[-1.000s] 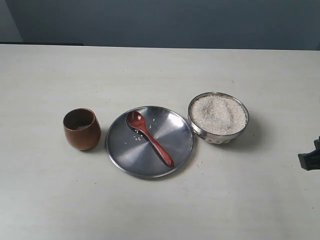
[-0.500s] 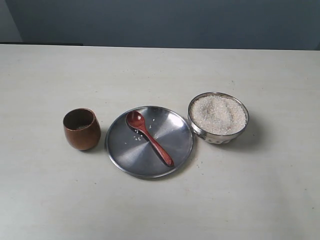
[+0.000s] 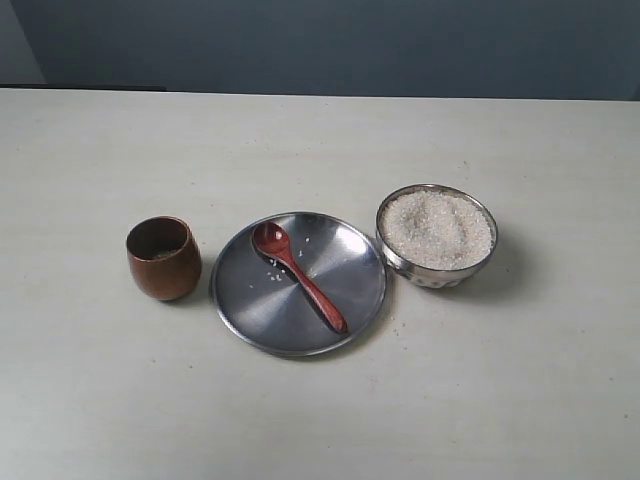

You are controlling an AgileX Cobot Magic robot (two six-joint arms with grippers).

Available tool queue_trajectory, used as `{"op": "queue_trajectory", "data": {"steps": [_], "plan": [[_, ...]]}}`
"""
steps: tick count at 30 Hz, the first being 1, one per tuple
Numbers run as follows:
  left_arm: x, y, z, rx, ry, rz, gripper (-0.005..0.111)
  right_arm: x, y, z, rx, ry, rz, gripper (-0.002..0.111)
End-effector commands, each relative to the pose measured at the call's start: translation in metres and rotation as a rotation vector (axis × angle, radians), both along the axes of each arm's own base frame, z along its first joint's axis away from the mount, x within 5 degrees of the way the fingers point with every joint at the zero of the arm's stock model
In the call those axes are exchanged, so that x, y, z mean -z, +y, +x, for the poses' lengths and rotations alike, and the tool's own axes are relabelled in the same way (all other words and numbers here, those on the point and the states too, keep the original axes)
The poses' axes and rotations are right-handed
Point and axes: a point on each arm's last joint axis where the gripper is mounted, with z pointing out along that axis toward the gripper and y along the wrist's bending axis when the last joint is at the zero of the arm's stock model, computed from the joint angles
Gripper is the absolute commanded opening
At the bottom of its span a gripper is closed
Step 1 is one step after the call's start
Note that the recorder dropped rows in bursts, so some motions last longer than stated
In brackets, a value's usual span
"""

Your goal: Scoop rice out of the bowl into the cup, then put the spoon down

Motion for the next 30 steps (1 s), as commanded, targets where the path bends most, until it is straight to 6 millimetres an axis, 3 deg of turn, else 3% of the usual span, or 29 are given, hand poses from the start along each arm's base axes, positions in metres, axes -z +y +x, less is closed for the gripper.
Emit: {"op": "queue_trajectory", "data": {"steps": [1,7,12,16,24,30], "plan": [[-0.003,0.000,0.001,0.004,-0.018,0.004,0.000,-0.002,0.000,-0.004,0.008,-0.030,-0.012,0.049],[-0.003,0.000,0.001,0.004,-0.018,0.004,0.000,-0.002,0.000,-0.005,0.008,-0.034,-0.012,0.049],[-0.003,0.000,0.001,0.004,-0.018,0.004,0.000,-0.009,0.008,-0.003,-0.048,-0.180,0.063,0.049],[-0.003,0.000,0.001,0.004,-0.018,0.004,0.000,-0.009,0.014,0.001,-0.152,-0.289,-0.016,0.049],[-0.003,0.000,0.001,0.004,-0.018,0.004,0.000,0.040,0.026,0.010,-0.323,-0.302,-0.091,0.049],[-0.003,0.000,0.001,0.004,-0.018,0.004,0.000,0.071,0.031,0.004,-0.362,-0.310,-0.080,0.049]]}}
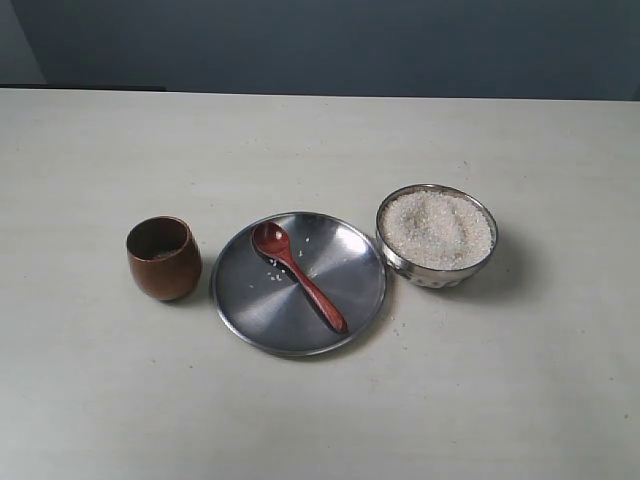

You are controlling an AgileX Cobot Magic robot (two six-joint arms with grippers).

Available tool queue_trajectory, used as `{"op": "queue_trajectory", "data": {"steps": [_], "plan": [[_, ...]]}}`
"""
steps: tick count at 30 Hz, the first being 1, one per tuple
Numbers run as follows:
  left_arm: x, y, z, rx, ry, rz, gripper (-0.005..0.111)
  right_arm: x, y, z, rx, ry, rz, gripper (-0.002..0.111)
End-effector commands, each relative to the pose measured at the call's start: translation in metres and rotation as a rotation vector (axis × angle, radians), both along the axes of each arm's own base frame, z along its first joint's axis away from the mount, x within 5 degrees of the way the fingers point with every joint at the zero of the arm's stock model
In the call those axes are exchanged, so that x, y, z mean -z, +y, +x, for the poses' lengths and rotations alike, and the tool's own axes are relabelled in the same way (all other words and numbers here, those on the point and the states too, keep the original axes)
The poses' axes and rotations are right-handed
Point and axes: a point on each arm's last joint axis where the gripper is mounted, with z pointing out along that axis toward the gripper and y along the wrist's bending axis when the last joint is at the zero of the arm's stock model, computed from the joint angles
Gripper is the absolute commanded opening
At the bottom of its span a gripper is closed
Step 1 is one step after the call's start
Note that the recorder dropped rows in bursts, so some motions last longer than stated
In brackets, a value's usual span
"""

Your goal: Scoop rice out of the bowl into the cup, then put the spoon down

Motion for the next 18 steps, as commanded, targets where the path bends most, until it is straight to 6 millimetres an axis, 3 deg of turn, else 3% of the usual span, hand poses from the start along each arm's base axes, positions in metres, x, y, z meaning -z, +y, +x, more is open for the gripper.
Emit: {"op": "queue_trajectory", "data": {"steps": [1,3,18], "plan": [[-0.003,0.000,0.001,0.005,-0.018,0.002,0.000,0.020,0.003,-0.005,-0.020,-0.011,-0.008,0.049],[-0.003,0.000,0.001,0.005,-0.018,0.002,0.000,0.026,0.004,-0.008,-0.020,-0.020,-0.008,0.049],[-0.003,0.000,0.001,0.005,-0.018,0.002,0.000,0.018,0.006,-0.021,-0.013,-0.164,0.000,0.049]]}}
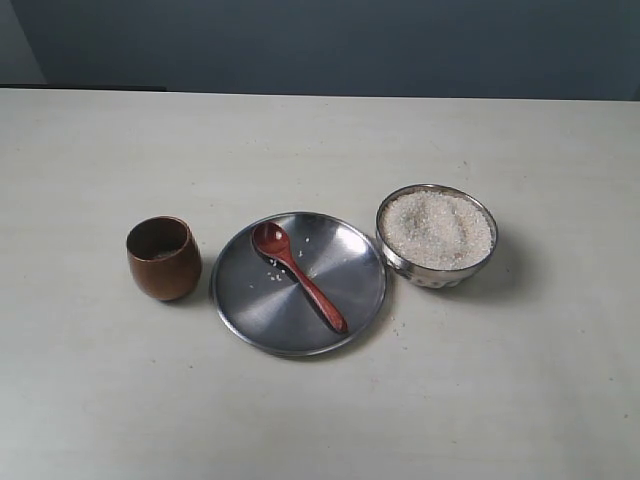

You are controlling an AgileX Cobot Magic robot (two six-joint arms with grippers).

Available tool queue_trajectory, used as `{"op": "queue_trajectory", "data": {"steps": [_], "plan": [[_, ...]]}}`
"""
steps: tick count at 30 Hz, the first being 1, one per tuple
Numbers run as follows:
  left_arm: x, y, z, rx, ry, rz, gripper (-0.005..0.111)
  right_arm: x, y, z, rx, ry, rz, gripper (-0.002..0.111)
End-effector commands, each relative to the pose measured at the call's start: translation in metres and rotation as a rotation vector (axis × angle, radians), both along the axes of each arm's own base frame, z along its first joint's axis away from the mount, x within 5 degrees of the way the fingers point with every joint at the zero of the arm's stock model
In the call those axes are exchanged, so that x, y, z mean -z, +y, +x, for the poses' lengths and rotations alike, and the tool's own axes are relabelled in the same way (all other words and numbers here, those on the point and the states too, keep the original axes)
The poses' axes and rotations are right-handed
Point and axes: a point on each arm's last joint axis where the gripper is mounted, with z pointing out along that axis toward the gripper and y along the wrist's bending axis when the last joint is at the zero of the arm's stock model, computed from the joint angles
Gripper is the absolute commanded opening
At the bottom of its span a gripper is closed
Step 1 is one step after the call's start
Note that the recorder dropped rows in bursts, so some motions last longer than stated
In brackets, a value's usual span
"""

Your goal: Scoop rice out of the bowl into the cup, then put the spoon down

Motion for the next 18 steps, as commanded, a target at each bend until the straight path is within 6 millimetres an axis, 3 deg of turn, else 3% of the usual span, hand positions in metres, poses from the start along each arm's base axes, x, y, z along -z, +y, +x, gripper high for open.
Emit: {"op": "queue_trajectory", "data": {"steps": [1,12,14,15,17,18], "plan": [[-0.0029,-0.0004,0.0013,0.005,-0.018,0.002,0.000,-0.0005,0.0003,-0.0020,0.003,-0.021,-0.004,0.049],[-0.0029,-0.0004,0.0013,0.005,-0.018,0.002,0.000,0.0011,-0.0010,-0.0020,0.012,-0.012,0.042,0.049],[-0.0029,-0.0004,0.0013,0.005,-0.018,0.002,0.000,0.0036,-0.0024,-0.0021,0.019,-0.009,0.160,0.049],[-0.0029,-0.0004,0.0013,0.005,-0.018,0.002,0.000,0.0065,-0.0027,-0.0021,0.011,-0.025,0.379,0.049],[-0.0029,-0.0004,0.0013,0.005,-0.018,0.002,0.000,0.0080,-0.0018,-0.0018,-0.011,-0.055,0.603,0.049],[-0.0029,-0.0004,0.0013,0.005,-0.018,0.002,0.000,0.0080,-0.0017,-0.0018,-0.013,-0.058,0.617,0.049]]}}
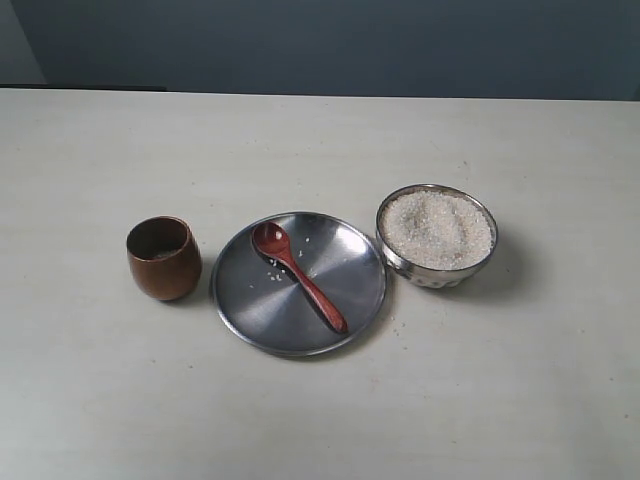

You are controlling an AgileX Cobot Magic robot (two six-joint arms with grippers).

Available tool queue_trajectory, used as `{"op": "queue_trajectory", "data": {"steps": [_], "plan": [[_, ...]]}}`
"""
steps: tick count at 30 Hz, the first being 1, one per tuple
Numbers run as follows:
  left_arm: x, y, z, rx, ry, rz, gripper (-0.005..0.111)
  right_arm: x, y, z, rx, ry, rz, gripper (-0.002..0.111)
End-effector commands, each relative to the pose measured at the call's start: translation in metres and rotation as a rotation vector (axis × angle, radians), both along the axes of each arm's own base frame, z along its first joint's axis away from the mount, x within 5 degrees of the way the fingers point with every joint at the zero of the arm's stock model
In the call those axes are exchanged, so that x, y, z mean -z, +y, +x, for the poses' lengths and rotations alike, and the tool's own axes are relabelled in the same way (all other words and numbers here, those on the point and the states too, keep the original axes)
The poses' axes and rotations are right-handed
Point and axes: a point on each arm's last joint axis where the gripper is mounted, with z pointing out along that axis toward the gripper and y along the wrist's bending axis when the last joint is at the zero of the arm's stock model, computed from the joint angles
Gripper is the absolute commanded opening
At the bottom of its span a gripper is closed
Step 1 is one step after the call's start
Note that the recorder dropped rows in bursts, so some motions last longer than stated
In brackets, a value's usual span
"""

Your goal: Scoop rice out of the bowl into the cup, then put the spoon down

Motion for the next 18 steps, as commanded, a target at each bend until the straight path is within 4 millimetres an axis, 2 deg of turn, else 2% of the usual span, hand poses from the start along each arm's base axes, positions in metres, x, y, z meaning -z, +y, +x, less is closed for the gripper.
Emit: {"op": "queue_trajectory", "data": {"steps": [1,18], "plan": [[-0.0029,-0.0004,0.0013,0.005,-0.018,0.002,0.000,0.0024,0.0009,-0.0001,-0.015,-0.035,0.232,0.049],[-0.0029,-0.0004,0.0013,0.005,-0.018,0.002,0.000,0.0018,0.0009,-0.0002,-0.016,-0.043,0.238,0.049]]}}
